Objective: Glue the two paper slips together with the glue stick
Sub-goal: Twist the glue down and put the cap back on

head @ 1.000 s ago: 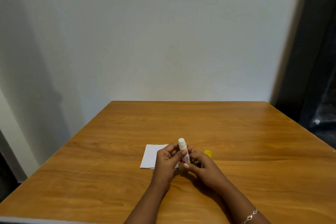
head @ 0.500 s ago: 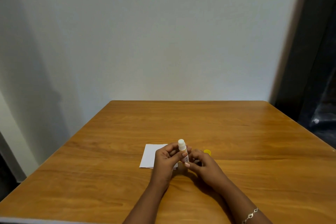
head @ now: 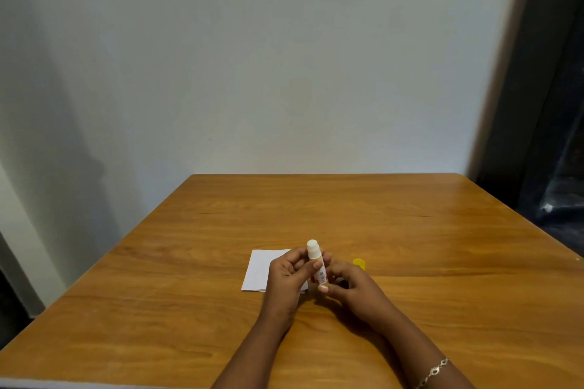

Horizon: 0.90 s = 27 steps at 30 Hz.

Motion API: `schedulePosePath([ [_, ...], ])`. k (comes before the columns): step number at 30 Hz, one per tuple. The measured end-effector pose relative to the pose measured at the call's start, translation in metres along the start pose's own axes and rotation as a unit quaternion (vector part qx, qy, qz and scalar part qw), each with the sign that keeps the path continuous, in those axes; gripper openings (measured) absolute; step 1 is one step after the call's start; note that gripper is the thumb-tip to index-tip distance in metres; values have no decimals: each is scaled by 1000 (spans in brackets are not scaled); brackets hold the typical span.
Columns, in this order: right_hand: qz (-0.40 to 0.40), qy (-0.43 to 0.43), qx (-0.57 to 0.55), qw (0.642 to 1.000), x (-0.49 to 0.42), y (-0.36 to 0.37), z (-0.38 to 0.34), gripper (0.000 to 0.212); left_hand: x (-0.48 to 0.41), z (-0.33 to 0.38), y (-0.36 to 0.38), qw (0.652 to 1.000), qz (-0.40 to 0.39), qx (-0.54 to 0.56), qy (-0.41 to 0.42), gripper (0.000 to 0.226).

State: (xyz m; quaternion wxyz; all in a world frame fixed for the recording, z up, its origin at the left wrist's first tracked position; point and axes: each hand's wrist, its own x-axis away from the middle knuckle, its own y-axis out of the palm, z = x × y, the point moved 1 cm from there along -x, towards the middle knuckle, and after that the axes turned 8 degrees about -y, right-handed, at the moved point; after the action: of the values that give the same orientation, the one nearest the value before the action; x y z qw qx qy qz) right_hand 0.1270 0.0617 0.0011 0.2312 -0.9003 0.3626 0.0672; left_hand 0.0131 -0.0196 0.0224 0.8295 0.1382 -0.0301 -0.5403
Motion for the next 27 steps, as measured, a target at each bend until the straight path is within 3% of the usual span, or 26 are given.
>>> schedulePosePath([
  [2, 1, 4, -4, 1000, 1, 1, -4, 15, 0, -1, 0, 1000, -3, -5, 5, 18],
  [6, 31, -10, 24, 999, 1, 5, -9, 33, 0, -1, -1, 1000, -4, -6, 6, 18],
  [10, 0, -27, 12, 1000, 2, 4, -12, 24, -2, -2, -1, 1000, -6, -3, 5, 20],
  [20, 16, -14, 59, 998, 2, 4, -14, 35, 0, -3, 2, 1000, -22, -21, 8, 19],
  [24, -14, -24, 29, 999, 3, 3, -11, 36, -2, -3, 0, 1000, -16, -18, 8, 20],
  [27, -14, -17, 4, 1000, 3, 0, -9, 16, -1, -4, 1, 999, -20, -26, 8, 20],
])
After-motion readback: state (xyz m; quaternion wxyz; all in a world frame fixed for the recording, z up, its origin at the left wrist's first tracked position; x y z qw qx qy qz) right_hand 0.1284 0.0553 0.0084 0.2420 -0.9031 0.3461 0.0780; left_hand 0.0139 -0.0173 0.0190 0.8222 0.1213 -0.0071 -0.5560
